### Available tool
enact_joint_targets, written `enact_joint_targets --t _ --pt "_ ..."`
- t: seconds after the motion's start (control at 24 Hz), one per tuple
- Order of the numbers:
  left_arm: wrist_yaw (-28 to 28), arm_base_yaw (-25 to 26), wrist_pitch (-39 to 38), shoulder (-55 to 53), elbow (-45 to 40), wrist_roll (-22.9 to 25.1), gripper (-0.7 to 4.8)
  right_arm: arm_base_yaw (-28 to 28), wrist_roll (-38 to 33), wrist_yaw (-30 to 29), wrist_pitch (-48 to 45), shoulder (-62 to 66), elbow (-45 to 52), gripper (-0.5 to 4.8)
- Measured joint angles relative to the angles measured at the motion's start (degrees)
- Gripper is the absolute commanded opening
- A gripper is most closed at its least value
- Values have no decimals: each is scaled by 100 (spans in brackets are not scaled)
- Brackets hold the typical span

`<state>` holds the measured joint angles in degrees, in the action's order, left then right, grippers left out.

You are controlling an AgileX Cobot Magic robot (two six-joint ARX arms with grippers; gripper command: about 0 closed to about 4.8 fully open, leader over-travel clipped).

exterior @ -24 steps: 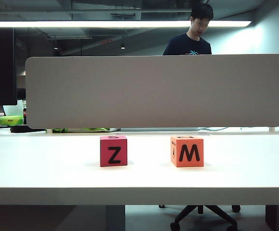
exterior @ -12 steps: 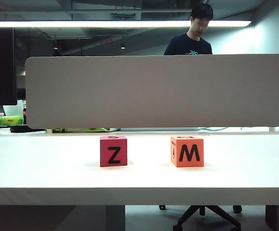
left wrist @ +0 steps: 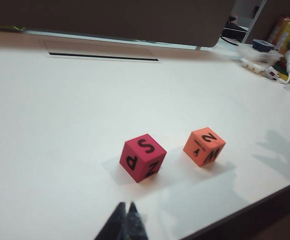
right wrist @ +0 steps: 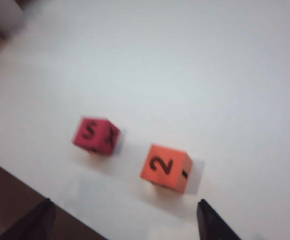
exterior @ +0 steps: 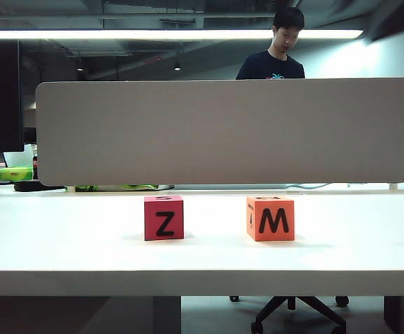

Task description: Stack the letter block on the right onto the letter block on the left.

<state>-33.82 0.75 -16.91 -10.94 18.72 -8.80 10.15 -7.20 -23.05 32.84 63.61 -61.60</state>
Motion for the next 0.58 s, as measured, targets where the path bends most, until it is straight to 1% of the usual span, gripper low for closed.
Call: enact_joint_targets --t 0.04,0.13,0.17,0.21,0.29,0.33,0.42,0.58 --pt "17 0 39 -2 0 4 -5 238 -2 249 146 424 -254 432" --pt "35 2 282 22 0 20 -5 791 -2 977 195 1790 -1106 437" --pt "42 7 282 59 0 20 -5 896 2 1176 339 2116 -1346 479" --pt "33 2 306 81 4 22 -5 1023 9 1427 535 2680 -1788 479" --pt "33 2 306 74 4 20 -5 1095 2 1585 643 3093 -2092 479" --pt "35 2 293 72 4 22 -5 1191 2 1908 1005 3480 -2424 479" --pt "35 2 291 74 4 20 -5 1272 0 2157 1257 3871 -2743 479" --pt "35 2 293 79 4 20 -5 1311 0 2157 1307 4232 -2780 479"
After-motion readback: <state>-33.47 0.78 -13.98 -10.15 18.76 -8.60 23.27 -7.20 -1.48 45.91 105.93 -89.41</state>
